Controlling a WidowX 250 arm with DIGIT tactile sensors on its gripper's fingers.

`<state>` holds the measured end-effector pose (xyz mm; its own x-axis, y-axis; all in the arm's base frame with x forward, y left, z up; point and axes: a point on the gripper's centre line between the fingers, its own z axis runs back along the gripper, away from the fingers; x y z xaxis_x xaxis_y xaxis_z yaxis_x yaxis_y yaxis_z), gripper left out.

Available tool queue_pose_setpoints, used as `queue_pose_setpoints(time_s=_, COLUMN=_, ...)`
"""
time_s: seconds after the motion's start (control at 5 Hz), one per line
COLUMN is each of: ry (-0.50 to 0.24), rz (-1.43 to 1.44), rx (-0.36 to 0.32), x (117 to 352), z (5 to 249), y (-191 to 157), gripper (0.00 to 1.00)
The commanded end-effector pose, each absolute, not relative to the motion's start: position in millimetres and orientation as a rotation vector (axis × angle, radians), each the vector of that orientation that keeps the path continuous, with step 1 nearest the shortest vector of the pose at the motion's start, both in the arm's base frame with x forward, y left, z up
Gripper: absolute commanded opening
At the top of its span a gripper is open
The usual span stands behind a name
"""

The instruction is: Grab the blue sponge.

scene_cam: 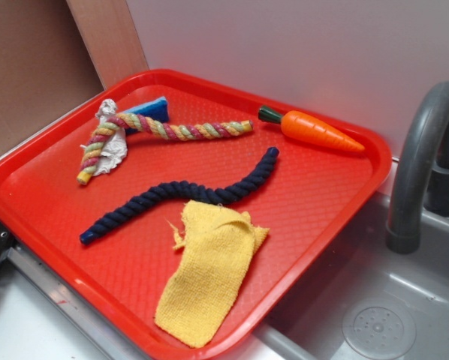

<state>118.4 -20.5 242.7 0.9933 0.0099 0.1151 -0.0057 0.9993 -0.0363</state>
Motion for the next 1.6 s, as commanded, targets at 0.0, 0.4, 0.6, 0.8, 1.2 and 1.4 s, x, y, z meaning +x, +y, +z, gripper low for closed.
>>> queue_pose_setpoints(time_s=0.0, ry=-0.116, rz=0.008, rx=-0.036, x=118.4, z=242.7, y=-20.5, gripper=1.00)
queue_pose_setpoints(time_s=0.4, ry=-0.093, rz=0.024, rx=-0.045, x=194.4, z=214.6, y=-1.3, gripper=1.00)
queue_pose_setpoints(time_s=0.6, ry=-0.103, rz=-0.062, rx=-0.022, x=243.8, z=196.5, y=17.3, gripper=1.00)
queue_pose_setpoints(time_s=0.8, ry=-0.142, rz=-0.232, rx=-0.017, x=273.3, z=172.0, y=24.8, gripper=1.00)
queue_pose_setpoints(time_s=1.2, ry=-0.113, rz=-0.481, rx=-0.034, x=296.9, z=97.5, y=16.1, gripper=1.00)
queue_pose_setpoints(time_s=1.4, ry=-0.054, rz=-0.480, rx=-0.022, x=295.4, z=69.6, y=12.5, gripper=1.00)
